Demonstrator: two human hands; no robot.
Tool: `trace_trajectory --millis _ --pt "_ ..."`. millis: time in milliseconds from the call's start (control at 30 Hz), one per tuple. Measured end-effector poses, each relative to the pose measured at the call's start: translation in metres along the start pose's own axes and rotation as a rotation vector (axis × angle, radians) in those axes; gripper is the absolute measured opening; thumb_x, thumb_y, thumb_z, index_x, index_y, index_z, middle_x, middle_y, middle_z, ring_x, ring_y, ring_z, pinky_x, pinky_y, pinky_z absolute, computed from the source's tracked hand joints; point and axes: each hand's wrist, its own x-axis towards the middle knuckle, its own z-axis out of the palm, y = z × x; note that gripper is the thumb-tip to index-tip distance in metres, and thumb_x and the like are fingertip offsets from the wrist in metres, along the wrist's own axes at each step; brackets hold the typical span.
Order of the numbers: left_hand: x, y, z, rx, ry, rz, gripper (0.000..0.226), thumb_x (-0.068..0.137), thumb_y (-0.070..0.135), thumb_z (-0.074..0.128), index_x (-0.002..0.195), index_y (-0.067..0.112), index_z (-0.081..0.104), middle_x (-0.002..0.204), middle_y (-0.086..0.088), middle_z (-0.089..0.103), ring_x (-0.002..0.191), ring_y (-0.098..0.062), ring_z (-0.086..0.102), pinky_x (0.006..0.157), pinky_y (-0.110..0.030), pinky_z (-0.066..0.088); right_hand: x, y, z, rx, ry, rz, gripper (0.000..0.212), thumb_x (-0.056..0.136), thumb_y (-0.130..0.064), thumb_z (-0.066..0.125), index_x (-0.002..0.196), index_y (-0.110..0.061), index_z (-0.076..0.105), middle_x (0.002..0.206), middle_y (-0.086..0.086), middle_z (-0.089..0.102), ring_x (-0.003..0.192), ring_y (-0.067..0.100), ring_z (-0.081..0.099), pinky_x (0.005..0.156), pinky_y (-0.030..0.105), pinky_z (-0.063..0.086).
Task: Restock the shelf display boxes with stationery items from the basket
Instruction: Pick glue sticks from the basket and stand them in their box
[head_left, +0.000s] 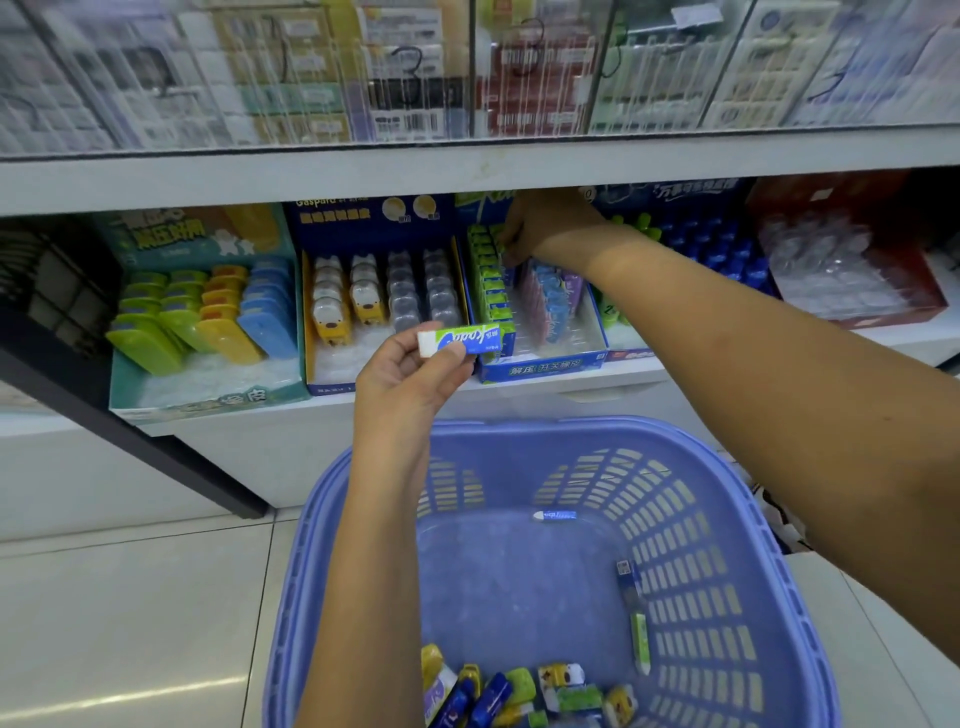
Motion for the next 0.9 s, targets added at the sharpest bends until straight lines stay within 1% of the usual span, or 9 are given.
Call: trace_trajectory --millis 133,200,300,400,467,567,633,733,900 --pt "-0.003 0.001 0.005 -0.065 0.035 0.023 0.019 0.084 0.005 0.067 0.101 0.012 0.062 0.085 0.0 0.075 0.085 -0.018 0.072 0.075 -0.021 0.056 -0.023 -0.004 0.001 0.059 0.208 -0.001 0.018 0.085 -0.013 0.064 0.101 -0.005 0.068 0.101 0.004 0.067 0.098 0.019 0.06 0.079 0.02 0.043" --pt "-0.005 0.0 0.009 -0.09 0.046 0.058 0.018 0.084 0.006 0.068 0.099 0.014 0.061 0.084 0.001 0.075 0.083 -0.018 0.071 0.074 -0.021 0.055 -0.055 -0.005 0.009 0.461 0.332 0.004 0.009 0.085 -0.022 0.068 0.085 -0.013 0.066 0.076 -0.004 0.062 0.072 0.011 0.059 0.064 0.018 0.04" --pt "-0.007 -0.002 0.02 -0.095 0.02 0.105 0.018 0.084 0.005 0.067 0.099 0.012 0.06 0.085 0.0 0.074 0.08 -0.015 0.071 0.073 -0.021 0.055 -0.105 -0.007 0.022 1.02 0.148 -0.098 0.006 0.082 -0.016 0.071 0.08 -0.017 0.066 0.062 -0.005 0.065 0.054 0.006 0.059 0.054 0.017 0.047" --pt "-0.007 -0.005 0.031 -0.025 -0.009 0.161 0.021 0.084 0.005 0.067 0.103 0.013 0.06 0.089 0.001 0.073 0.081 -0.01 0.07 0.075 -0.02 0.055 -0.116 0.0 0.023 1.161 0.187 -0.123 0.012 0.078 -0.003 0.071 0.084 -0.013 0.068 0.071 0.001 0.069 0.06 0.007 0.065 0.059 0.016 0.052" --pt "-0.005 -0.008 0.036 0.197 -0.015 0.264 0.029 0.087 0.009 0.065 0.114 0.015 0.058 0.107 0.005 0.069 0.098 -0.003 0.065 0.086 -0.017 0.051 -0.106 0.01 0.014 1.094 0.36 -0.053 0.012 0.077 -0.005 0.073 0.085 -0.013 0.068 0.074 0.002 0.068 0.062 0.005 0.065 0.062 0.017 0.053" --pt "-0.004 -0.015 0.034 0.758 -0.075 0.429 0.05 0.093 0.024 0.058 0.14 0.022 0.043 0.142 0.012 0.046 0.129 0.002 0.04 0.106 -0.015 0.033 -0.08 0.021 0.002 0.668 0.53 0.005 0.014 0.077 -0.013 0.074 0.091 -0.009 0.071 0.081 0.0 0.069 0.076 0.013 0.066 0.074 0.026 0.054" --pt "-0.002 -0.021 0.032 0.904 -0.146 0.441 0.054 0.094 0.023 0.056 0.145 0.021 0.036 0.151 0.009 0.034 0.138 -0.004 0.03 0.11 -0.019 0.028 -0.061 0.019 0.0 0.432 0.428 -0.028 0.02 0.08 -0.012 0.071 0.099 -0.006 0.071 0.096 0.006 0.071 0.091 0.019 0.066 0.085 0.028 0.05" --pt "0.001 -0.028 0.028 0.937 -0.199 0.428 0.054 0.095 0.02 0.054 0.145 0.021 0.035 0.153 0.01 0.03 0.139 -0.003 0.027 0.108 -0.036 0.04 -0.035 0.013 0.001 0.092 0.195 -0.049 0.024 0.086 -0.017 0.065 0.107 -0.007 0.071 0.115 0.011 0.067 0.106 0.024 0.061 0.091 0.026 0.045" --pt "0.005 -0.031 0.024 0.95 -0.183 0.455 0.054 0.095 0.02 0.054 0.145 0.024 0.036 0.152 0.014 0.031 0.137 -0.004 0.034 0.109 -0.034 0.038 -0.017 0.006 0.005 -0.052 0.032 -0.057 0.026 0.087 -0.02 0.064 0.109 -0.006 0.069 0.11 0.014 0.063 0.107 0.027 0.058 0.081 0.023 0.042"
